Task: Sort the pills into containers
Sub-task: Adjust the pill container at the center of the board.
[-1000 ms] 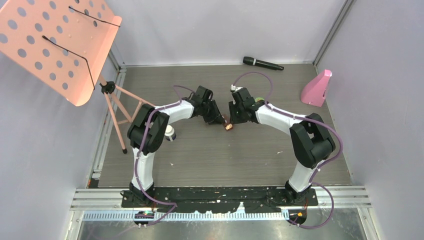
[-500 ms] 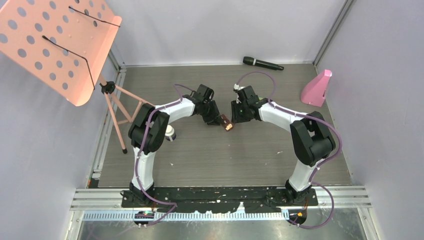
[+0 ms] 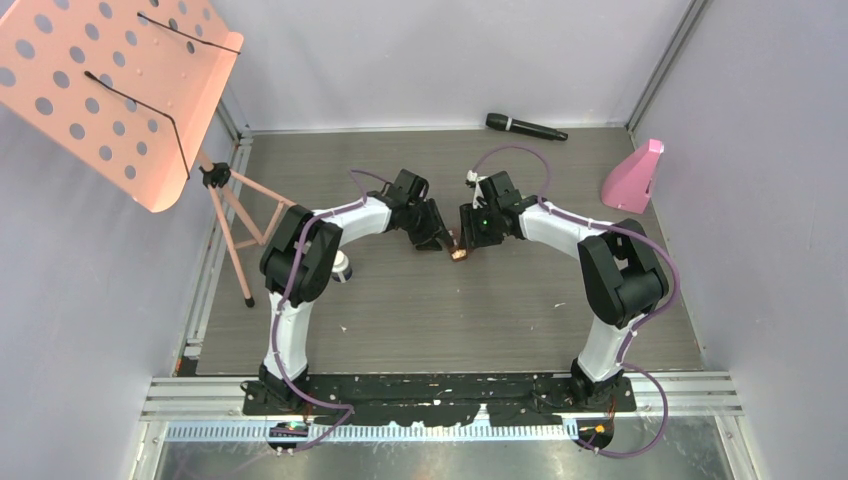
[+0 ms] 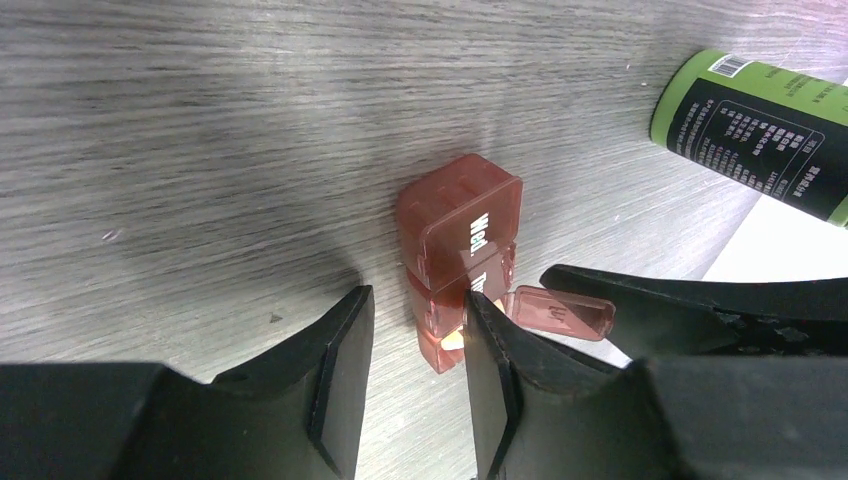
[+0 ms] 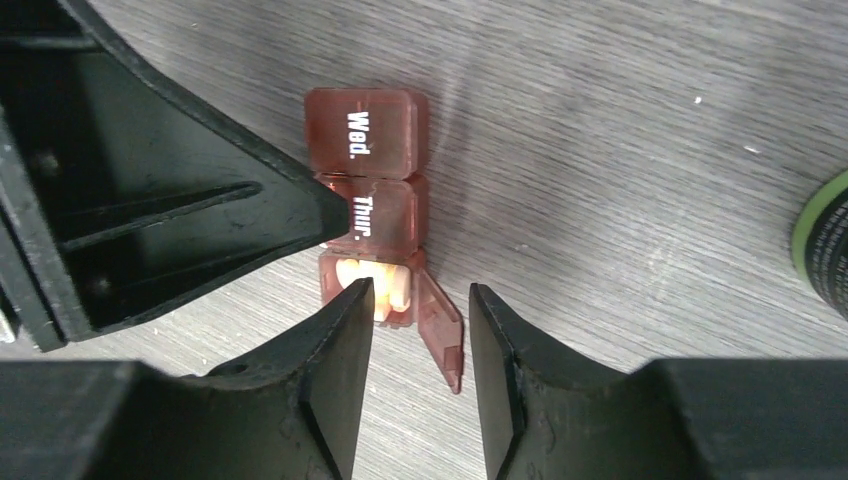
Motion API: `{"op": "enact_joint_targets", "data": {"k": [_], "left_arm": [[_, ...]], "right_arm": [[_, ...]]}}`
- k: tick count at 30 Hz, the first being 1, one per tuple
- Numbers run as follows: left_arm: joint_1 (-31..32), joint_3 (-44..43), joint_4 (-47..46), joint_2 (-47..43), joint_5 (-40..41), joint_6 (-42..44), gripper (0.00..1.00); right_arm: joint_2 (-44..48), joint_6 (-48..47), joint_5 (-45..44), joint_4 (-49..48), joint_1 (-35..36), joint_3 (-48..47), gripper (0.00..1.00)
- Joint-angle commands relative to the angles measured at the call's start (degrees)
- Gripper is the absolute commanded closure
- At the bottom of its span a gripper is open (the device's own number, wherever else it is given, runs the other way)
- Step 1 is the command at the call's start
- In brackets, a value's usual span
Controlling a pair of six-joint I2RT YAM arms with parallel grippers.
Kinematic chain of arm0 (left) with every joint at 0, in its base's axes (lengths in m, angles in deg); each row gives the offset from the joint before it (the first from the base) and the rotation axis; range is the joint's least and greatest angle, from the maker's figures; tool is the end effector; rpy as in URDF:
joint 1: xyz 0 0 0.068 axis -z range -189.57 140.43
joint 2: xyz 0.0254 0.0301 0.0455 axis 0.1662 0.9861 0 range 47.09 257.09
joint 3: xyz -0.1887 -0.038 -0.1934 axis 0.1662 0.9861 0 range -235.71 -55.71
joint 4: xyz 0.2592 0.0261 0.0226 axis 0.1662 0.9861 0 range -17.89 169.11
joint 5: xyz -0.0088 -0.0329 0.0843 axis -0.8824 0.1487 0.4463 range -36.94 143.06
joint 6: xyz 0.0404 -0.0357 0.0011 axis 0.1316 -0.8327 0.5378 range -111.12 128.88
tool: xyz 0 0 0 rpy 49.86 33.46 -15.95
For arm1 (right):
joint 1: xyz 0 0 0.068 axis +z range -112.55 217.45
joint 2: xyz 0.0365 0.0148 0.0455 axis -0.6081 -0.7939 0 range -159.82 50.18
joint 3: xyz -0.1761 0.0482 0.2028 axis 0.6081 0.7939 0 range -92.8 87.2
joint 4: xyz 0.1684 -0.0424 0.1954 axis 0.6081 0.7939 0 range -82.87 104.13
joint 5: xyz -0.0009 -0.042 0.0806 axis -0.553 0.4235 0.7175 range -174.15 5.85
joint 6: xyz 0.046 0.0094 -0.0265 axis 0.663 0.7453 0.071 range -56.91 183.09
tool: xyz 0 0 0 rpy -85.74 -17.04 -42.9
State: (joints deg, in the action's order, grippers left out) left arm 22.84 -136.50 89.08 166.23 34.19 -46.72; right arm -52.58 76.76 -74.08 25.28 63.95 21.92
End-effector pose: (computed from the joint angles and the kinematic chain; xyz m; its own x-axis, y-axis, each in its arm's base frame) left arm 0.3647 -0.2452 0.1506 -0.9389 -0.3288 -0.1020 -0.1985 0.7593 -0.6198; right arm 0.3291 0.1710 0.1796 -0.8425 -0.1598 -0.5144 -0.3380 0.9005 0.2737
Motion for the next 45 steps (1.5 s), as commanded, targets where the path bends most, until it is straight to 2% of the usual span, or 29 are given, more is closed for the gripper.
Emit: {"op": "enact_joint_targets", "data": {"k": [1, 15, 45], "left_arm": [[0.0, 0.7, -2.0, 0.4, -0.5, -1.1, 0.60], [0.0, -0.3, 0.2, 0.4, 0.7, -0.5, 0.62], [-0.1, -1.1, 1.0, 1.0, 0.9, -1.2, 0.62]], "right_arm": [[1.6, 0.6, 4.0, -2.3, -0.4, 0.1, 0.52], [4.0, 1.9, -1.5, 2.5, -1.4, -0.2, 0.57], [-2.0, 1.5, 7.3, 0.4, -1.2, -0.5, 0.57]]}}
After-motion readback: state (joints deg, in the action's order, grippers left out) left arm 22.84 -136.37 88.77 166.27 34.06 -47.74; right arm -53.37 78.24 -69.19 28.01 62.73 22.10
